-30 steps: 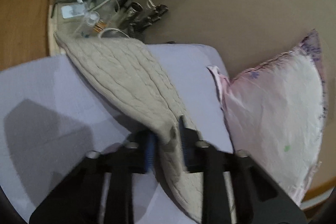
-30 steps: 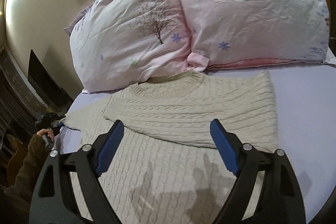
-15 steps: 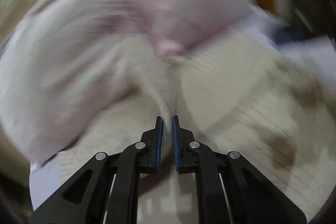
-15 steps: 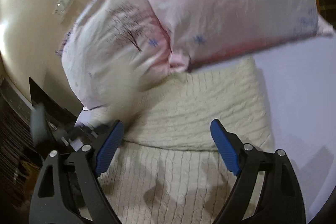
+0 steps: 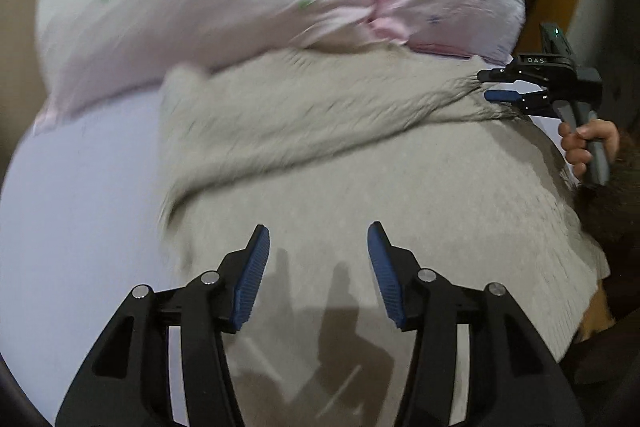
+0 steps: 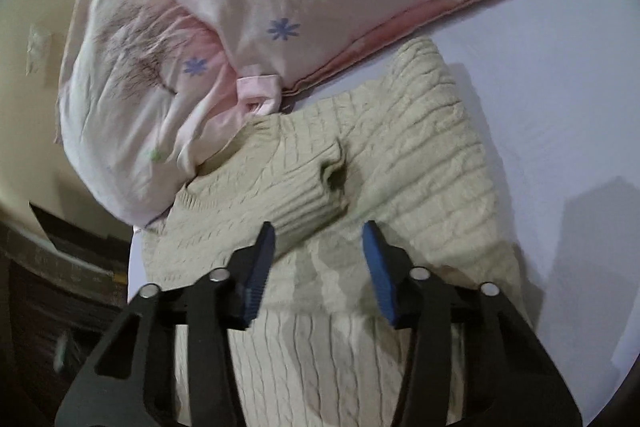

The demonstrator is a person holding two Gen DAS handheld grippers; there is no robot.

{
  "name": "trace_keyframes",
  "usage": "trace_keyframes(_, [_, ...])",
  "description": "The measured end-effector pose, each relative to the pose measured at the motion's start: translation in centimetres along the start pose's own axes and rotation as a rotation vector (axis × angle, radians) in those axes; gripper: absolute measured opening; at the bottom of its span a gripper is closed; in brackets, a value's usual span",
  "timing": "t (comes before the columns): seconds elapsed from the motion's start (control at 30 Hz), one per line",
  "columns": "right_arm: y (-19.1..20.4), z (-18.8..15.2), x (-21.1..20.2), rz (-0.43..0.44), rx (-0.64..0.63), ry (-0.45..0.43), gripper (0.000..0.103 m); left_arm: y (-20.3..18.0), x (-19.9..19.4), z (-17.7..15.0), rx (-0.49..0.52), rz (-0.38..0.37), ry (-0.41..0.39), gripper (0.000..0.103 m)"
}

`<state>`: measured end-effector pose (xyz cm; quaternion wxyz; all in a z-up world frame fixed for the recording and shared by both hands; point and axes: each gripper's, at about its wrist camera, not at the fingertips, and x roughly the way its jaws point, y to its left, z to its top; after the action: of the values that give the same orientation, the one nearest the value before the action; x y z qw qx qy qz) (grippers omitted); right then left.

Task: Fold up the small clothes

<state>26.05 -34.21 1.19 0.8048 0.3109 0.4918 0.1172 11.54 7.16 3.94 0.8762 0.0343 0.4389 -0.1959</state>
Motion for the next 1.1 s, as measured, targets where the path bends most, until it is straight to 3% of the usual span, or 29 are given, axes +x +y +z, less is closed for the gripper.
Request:
trace_keyframes(0.17, [0.8,1.0,1.7,-0.018,0.010,-0.010,0.040,1.3,-0.5,-2.4,-0.070,-0.021,0.025,0.058])
trace_keyframes(0.5, [1.6,1.0,0.8,-0.042,-0.022,-0.073,0.038,0.0,-0.2,-3.0,-0.038,-0.010,0.019,0.069])
trace_keyframes(0.63, [1.5,1.5,2.0,-0.016,-0.038,-0.041,0.040,0.1,-0.1,-3.0,-0.041,-0.017,0.018,0.071])
trace_keyframes(0.67, [1.4,1.5,2.4,-0.016,-0.043,-0.028,0.038,0.1,-0.1,-3.0,-0.041,-0.018,0.017,0.072])
trace_keyframes(0.73, [1.1,1.5,2.9,-0.009,-0.053,-0.011,0.013,0.1,-0.1,-3.0,-0.043,-0.020,0.015,0.073])
trace_keyframes(0.87, [2.4,0.8,0.1,-0.001,-0.116,-0.077,0.011,0.1,-0.3,-3.2,-0.055,-0.024,0.009,0.074])
trace_keyframes(0.9, [2.8,0.5,-1.1,-0.018,-0.136,-0.104,0.011,0.1,-0.4,-3.2,-0.063,-0.028,0.008,0.074])
trace_keyframes(1.0, [3.5,-0.2,-3.1,-0.182,-0.198,-0.162,0.013,0.4,-1.3,-3.5,-0.102,-0.051,-0.008,0.074])
trace_keyframes(1.03, [3.4,-0.4,-2.7,-0.255,-0.219,-0.138,0.018,0.7,-1.9,-3.8,-0.122,-0.061,-0.025,0.073])
trace_keyframes(1.1, [2.4,-0.8,-2.5,-0.269,-0.191,-0.090,0.026,1.2,-3.0,-4.2,-0.155,-0.067,-0.055,0.073])
